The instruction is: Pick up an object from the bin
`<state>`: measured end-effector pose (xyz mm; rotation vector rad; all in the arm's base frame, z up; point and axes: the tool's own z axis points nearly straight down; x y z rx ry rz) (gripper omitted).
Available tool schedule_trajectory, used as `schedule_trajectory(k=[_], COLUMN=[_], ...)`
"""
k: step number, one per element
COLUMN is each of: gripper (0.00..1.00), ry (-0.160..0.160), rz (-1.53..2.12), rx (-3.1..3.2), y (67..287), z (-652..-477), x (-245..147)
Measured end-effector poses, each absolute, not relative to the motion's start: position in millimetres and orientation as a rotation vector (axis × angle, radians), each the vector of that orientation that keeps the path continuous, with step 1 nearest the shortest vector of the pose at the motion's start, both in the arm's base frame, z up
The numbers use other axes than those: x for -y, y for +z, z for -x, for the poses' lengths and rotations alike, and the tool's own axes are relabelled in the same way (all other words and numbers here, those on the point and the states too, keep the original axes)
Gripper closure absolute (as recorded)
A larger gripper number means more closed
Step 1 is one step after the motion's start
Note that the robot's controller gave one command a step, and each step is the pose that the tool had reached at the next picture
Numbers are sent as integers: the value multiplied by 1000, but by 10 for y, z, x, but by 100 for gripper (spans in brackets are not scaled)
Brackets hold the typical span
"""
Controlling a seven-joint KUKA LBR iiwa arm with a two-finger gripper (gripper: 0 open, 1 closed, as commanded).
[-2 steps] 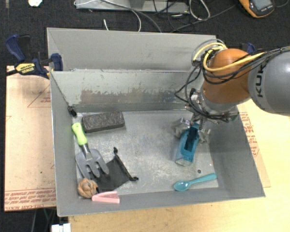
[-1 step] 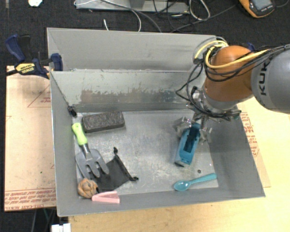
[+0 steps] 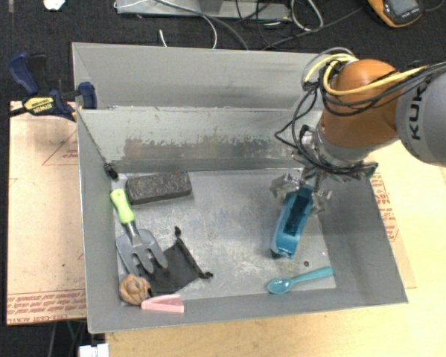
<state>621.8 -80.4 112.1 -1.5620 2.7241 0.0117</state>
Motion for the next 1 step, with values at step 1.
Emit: schedule_trajectory(k=[1], gripper=[100], ry=[14], rz=[1560], rx=[-2726], y=[1426], z=[-6214], x=[798])
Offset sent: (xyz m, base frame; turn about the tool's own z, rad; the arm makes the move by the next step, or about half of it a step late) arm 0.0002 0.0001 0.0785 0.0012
